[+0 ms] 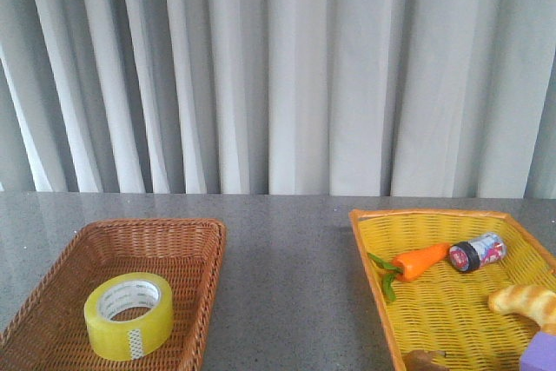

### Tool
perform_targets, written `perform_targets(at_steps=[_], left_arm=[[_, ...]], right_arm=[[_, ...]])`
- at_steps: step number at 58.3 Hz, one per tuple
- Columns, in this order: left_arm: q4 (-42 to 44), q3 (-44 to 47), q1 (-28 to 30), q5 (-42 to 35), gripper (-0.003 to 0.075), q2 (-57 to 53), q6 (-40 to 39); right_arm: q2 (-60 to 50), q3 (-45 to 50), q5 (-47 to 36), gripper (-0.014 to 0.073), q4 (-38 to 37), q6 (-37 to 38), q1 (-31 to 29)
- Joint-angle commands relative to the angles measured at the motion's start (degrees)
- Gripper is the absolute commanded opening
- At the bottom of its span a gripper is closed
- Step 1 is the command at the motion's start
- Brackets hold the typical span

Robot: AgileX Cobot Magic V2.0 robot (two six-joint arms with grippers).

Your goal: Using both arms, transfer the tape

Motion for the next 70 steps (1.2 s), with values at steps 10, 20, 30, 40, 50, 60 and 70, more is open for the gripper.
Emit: perform_targets(at_steps=[10,20,30,40,50,60,70], left_arm=[[-0.4,-0.5,0.1,-4.2,-0.0006,0.3,-0.4],[-0.4,-0.5,0.1,-4.2,-0.0006,0.3,-0.4],[-0.4,-0.5,0.1,-4.2,-0.0006,0.3,-0.4],[-0.4,-0.5,0.1,-4.2,-0.0006,0.3,-0.4],[-0.4,-0.5,0.1,-4.0,-0.0006,-1.2,-0.4],[-0.4,-0.5,0.1,-4.0,-0.0006,-1.0,-0.4],[-0.4,-0.5,0.1,-4.0,-0.0006,-1.0,-0.4]], right_arm=[[-0.8,0.2,-1.9,-0.0006,-0.3,-0.5,-0.3],[-0.8,0.2,-1.8,-0.0006,-0.3,-0.5,-0.3],[-0.8,0.2,-1.5,-0.0006,-0.3,-0.5,-0.3],[-0.8,0.2,-1.5,-0.0006,-0.3,-0.5,-0.3],[-0.8,0.2,-1.6,-0.0006,-0.3,-0.5,-0.3],[-0.8,0.2,-1.5,-0.0006,-0.3,-0.5,-0.3],[-0.8,0.2,-1.5,-0.0006,-0.3,-0.5,-0.3]])
